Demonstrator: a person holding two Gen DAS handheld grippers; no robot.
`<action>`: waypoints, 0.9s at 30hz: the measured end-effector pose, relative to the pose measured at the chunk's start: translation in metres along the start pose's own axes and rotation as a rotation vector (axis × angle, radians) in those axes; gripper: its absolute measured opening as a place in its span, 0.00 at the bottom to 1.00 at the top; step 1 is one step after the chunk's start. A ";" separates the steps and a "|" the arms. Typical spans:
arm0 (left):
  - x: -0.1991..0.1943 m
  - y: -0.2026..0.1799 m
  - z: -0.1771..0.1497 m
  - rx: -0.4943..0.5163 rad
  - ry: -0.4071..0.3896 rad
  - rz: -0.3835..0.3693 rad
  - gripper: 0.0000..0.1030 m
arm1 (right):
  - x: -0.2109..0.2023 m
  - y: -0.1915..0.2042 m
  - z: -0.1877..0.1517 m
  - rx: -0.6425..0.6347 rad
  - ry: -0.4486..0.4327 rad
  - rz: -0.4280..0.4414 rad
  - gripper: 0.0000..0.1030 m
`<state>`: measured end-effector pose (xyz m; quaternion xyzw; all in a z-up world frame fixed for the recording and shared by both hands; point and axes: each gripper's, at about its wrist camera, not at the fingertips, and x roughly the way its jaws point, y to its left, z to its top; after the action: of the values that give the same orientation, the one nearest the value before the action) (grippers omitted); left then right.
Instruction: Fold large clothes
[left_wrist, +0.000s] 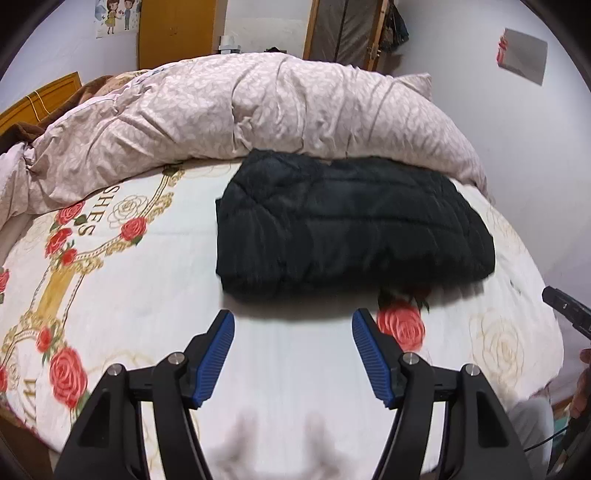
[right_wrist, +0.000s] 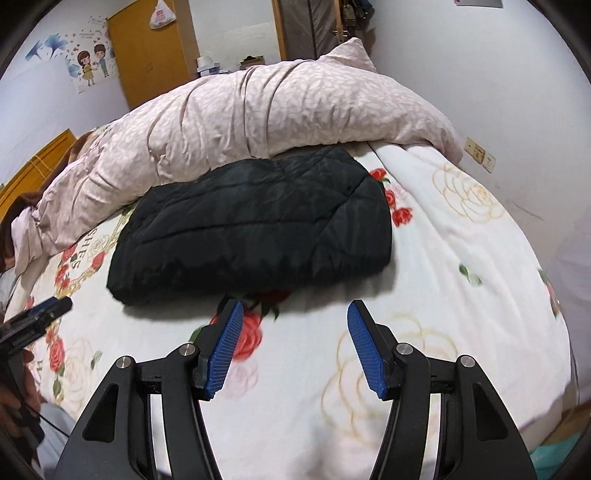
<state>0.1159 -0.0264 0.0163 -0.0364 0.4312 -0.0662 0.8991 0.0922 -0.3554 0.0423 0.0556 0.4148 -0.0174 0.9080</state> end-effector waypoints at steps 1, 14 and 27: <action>-0.004 -0.003 -0.006 0.005 0.011 -0.001 0.66 | -0.006 0.004 -0.005 -0.009 -0.004 -0.004 0.58; -0.014 -0.031 -0.040 0.047 0.082 -0.032 0.66 | -0.022 0.038 -0.035 -0.113 0.000 -0.022 0.58; -0.016 -0.034 -0.038 0.044 0.066 -0.026 0.66 | -0.020 0.039 -0.036 -0.112 0.008 -0.027 0.58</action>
<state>0.0727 -0.0578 0.0092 -0.0198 0.4587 -0.0887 0.8839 0.0551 -0.3127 0.0370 -0.0006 0.4193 -0.0061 0.9078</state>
